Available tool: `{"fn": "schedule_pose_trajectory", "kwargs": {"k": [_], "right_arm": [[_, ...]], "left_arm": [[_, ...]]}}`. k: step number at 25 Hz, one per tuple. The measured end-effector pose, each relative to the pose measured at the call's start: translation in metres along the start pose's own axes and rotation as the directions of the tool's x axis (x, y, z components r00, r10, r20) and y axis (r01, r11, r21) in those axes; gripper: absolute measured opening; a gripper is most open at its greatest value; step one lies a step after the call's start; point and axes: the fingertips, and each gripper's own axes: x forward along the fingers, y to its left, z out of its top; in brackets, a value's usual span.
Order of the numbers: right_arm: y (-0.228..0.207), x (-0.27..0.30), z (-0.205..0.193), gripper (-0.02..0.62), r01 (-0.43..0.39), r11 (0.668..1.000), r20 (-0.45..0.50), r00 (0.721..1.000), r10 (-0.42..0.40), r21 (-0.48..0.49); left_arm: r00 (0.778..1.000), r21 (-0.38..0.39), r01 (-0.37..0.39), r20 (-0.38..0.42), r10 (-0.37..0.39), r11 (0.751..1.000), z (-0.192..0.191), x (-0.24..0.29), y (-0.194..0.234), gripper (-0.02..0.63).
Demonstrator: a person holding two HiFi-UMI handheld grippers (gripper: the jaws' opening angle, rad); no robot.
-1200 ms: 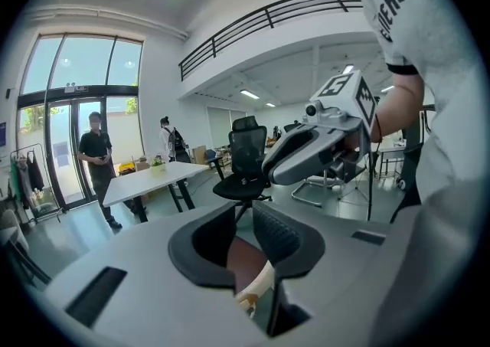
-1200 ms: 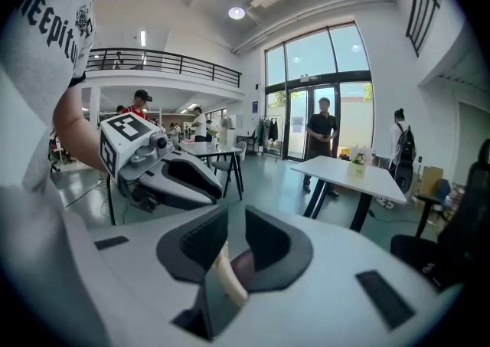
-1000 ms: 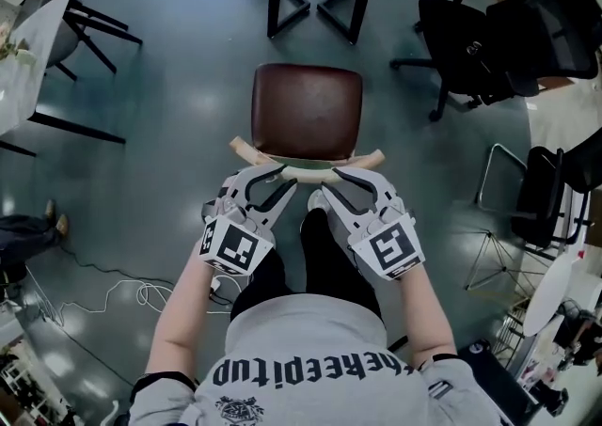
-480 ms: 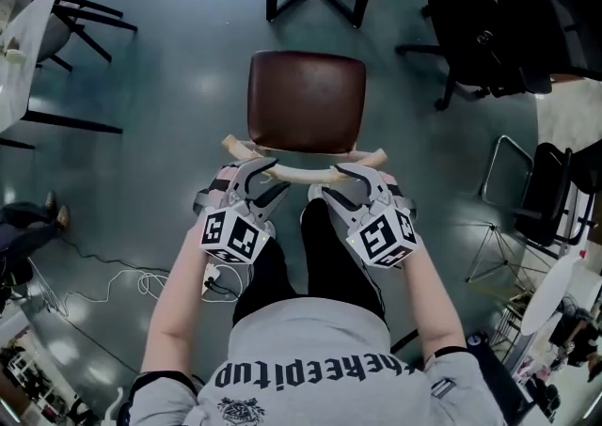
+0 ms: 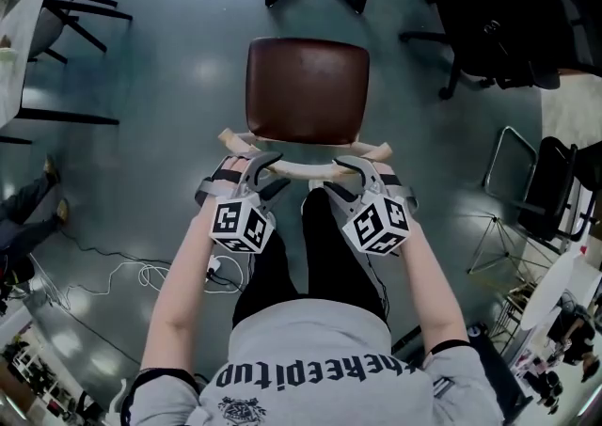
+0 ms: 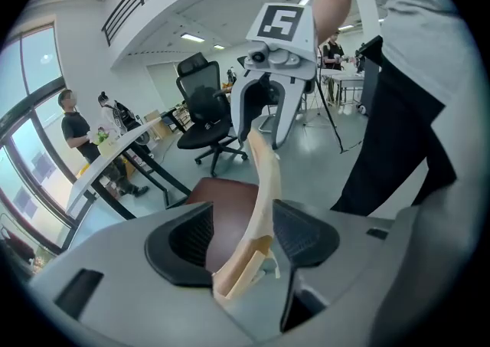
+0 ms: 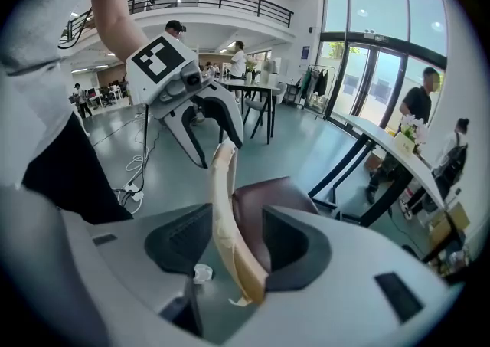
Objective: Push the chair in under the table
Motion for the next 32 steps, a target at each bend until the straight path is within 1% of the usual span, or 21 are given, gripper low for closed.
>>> {"fn": "schedule_pose_trajectory", "kwargs": {"k": [8,15,20,22,27,32], "right_arm": [[0.011,0.019,-0.016,0.216,-0.032,0.999,-0.062,0.998,0.029,-0.037],[0.014,0.035,-0.032,0.216,-0.037,0.998,-0.119,0.992,0.029,-0.06],[0.014,0.038,-0.034,0.206,-0.035,0.998,-0.129,0.991,0.029,-0.043],[0.014,0.038,-0.034,0.204,-0.033,0.998,-0.129,0.991,0.027,-0.048],[0.015,0.038,-0.033,0.199,0.01,0.997,-0.114,0.993,-0.018,-0.071],[0.013,0.039,-0.032,0.206,0.056,0.994,-0.101,0.993,-0.065,-0.089]], "left_arm": [[0.997,0.013,0.051,-0.062,-0.05,0.999,-0.016,0.02,-0.011,0.249],[0.994,-0.006,0.052,-0.1,-0.052,0.999,-0.03,0.032,-0.016,0.249],[0.994,-0.007,0.047,-0.099,-0.047,0.999,-0.029,0.033,-0.016,0.247],[0.992,-0.013,0.051,-0.114,-0.052,0.999,-0.03,0.033,-0.016,0.246],[0.984,-0.033,0.074,-0.161,-0.079,0.997,-0.03,0.034,-0.017,0.236],[0.988,-0.002,0.049,-0.147,-0.048,0.999,-0.03,0.034,-0.014,0.235]]}}
